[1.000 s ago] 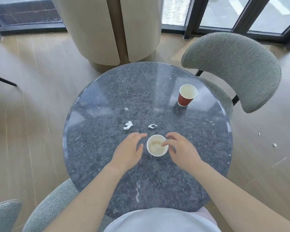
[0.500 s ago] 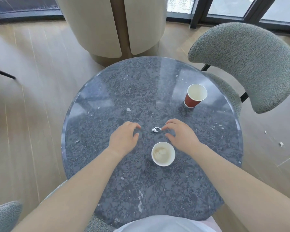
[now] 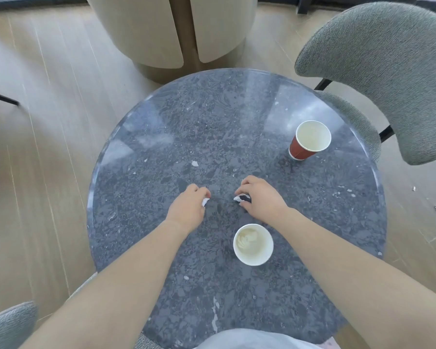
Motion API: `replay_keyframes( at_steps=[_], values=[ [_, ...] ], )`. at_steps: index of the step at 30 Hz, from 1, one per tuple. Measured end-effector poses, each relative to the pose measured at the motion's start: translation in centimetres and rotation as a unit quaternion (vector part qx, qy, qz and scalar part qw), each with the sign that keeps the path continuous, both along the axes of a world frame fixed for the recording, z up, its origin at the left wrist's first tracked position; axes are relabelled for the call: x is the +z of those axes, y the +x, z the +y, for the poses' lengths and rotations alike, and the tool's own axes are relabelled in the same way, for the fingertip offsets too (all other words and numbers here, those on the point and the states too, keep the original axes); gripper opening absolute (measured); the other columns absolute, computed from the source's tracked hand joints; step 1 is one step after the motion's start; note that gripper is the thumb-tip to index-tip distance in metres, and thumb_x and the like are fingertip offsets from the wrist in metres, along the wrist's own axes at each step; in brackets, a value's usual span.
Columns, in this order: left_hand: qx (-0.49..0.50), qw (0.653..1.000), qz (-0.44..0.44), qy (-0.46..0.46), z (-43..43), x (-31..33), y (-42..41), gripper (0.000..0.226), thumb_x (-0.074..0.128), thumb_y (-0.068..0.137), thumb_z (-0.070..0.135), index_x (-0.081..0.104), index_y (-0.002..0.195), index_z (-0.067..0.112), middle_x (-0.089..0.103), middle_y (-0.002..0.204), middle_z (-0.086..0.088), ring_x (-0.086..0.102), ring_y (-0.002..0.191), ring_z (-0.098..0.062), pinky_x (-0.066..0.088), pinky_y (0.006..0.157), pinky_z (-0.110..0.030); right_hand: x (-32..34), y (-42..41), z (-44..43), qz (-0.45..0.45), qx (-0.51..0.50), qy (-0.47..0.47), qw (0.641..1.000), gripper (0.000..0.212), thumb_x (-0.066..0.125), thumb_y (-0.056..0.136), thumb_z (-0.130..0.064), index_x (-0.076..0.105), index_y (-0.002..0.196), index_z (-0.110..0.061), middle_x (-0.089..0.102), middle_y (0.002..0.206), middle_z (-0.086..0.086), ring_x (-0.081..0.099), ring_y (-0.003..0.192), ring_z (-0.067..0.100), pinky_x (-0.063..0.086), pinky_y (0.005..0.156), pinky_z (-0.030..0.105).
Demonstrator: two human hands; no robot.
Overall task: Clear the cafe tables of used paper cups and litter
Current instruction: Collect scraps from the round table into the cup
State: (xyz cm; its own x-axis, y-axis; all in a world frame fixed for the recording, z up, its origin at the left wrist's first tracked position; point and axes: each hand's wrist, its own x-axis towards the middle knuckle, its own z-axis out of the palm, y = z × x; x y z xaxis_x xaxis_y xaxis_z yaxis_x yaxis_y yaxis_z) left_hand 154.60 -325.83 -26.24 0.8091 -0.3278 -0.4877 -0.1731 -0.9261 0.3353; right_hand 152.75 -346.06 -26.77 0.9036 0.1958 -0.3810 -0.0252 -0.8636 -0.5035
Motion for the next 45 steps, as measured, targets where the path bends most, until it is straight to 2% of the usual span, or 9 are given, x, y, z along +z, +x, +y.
replay_keyframes(
  at_steps=[6, 12, 16, 22, 30, 33, 35, 39, 45],
  values=[
    [-0.01, 0.996, -0.012, -0.092, -1.7, 1.5, -1.2, 0.024, 0.054, 0.09, 0.018, 0.054, 0.113, 0.023, 0.052, 0.109, 0.0, 0.055, 0.088, -0.015, 0.044, 0.079, -0.027, -0.1, -1.4, -1.8, -0.005, -0.065, 0.012, 0.998, 0.006, 0.063, 0.082, -0.016, 0.068, 0.086, -0.013, 0.057, 0.093, 0.006, 0.056, 0.085, 0.023, 0.04, 0.074, 0.025],
    [-0.022, 0.978, -0.049, -0.201, -2.8, 5.4, -3.8, 0.022, 0.059, 0.087, 0.029, 0.056, 0.109, 0.031, 0.049, 0.09, 0.016, 0.053, 0.074, 0.001, 0.04, 0.07, -0.016, 2.8, -4.1, -3.4, -0.105, -0.149, 0.082, 0.98, 0.006, 0.069, 0.078, -0.012, 0.066, 0.082, -0.016, 0.056, 0.083, -0.002, 0.051, 0.071, 0.012, 0.043, 0.069, 0.022],
    [-0.054, 0.975, -0.055, -0.209, -3.3, 6.9, -6.0, 0.026, 0.059, 0.087, 0.034, 0.054, 0.113, 0.032, 0.05, 0.092, 0.015, 0.054, 0.078, -0.002, 0.045, 0.075, -0.022, 5.8, -6.6, -3.4, -0.157, -0.173, 0.126, 0.964, 0.009, 0.068, 0.078, -0.013, 0.065, 0.08, -0.021, 0.056, 0.08, -0.009, 0.054, 0.07, 0.007, 0.044, 0.064, 0.013],
    [-0.087, 0.981, -0.044, -0.166, -3.2, 7.1, -8.8, 0.036, 0.063, 0.083, 0.038, 0.05, 0.116, 0.04, 0.047, 0.108, 0.016, 0.055, 0.091, -0.006, 0.051, 0.076, -0.031, 7.6, -10.0, -2.3, -0.144, -0.155, 0.151, 0.966, 0.009, 0.066, 0.081, -0.015, 0.065, 0.081, -0.024, 0.06, 0.08, -0.009, 0.056, 0.073, 0.007, 0.048, 0.069, 0.021],
    [-0.056, 0.985, -0.097, -0.134, -2.8, 6.5, -10.2, 0.039, 0.057, 0.087, 0.029, 0.045, 0.124, 0.033, 0.042, 0.121, 0.011, 0.052, 0.092, -0.008, 0.051, 0.072, -0.029, 7.0, -12.2, -2.1, -0.111, -0.121, 0.113, 0.98, 0.02, 0.062, 0.082, -0.013, 0.065, 0.099, -0.024, 0.063, 0.094, -0.007, 0.053, 0.081, 0.005, 0.046, 0.074, 0.022],
    [-0.051, 0.99, -0.079, -0.102, -3.1, 6.4, -10.5, 0.041, 0.055, 0.088, 0.029, 0.042, 0.128, 0.029, 0.04, 0.126, 0.007, 0.053, 0.087, -0.013, 0.05, 0.07, -0.03, 6.9, -12.8, -2.2, -0.115, -0.09, 0.093, 0.985, 0.021, 0.061, 0.083, -0.012, 0.064, 0.102, -0.021, 0.061, 0.1, -0.004, 0.055, 0.086, 0.013, 0.047, 0.079, 0.029],
    [-0.042, 0.993, -0.054, -0.091, -3.4, 6.2, -10.6, 0.042, 0.053, 0.09, 0.029, 0.04, 0.129, 0.027, 0.041, 0.128, 0.004, 0.055, 0.091, -0.016, 0.051, 0.074, -0.033, 6.7, -13.2, -2.1, -0.118, -0.063, 0.078, 0.988, 0.021, 0.06, 0.084, -0.012, 0.063, 0.103, -0.019, 0.058, 0.108, -0.004, 0.056, 0.091, 0.015, 0.046, 0.081, 0.028],
    [-0.033, 0.996, -0.022, -0.085, -3.8, 6.1, -10.8, 0.041, 0.051, 0.09, 0.03, 0.039, 0.129, 0.027, 0.049, 0.121, 0.0, 0.056, 0.096, -0.018, 0.049, 0.083, -0.039, 6.1, -14.0, -2.2, -0.118, -0.024, 0.045, 0.992, 0.026, 0.057, 0.084, -0.011, 0.061, 0.108, -0.019, 0.048, 0.121, -0.004, 0.049, 0.106, 0.016, 0.042, 0.08, 0.023],
    [-0.01, 0.997, -0.039, -0.07, -4.8, 5.8, -10.5, 0.038, 0.049, 0.09, 0.033, 0.04, 0.127, 0.031, 0.051, 0.114, 0.002, 0.055, 0.095, -0.017, 0.049, 0.077, -0.034, 5.4, -13.9, -2.3, -0.119, -0.045, 0.024, 0.992, 0.023, 0.062, 0.083, -0.018, 0.06, 0.106, -0.02, 0.036, 0.131, -0.001, 0.044, 0.109, 0.018, 0.046, 0.081, 0.03]
  ],
)
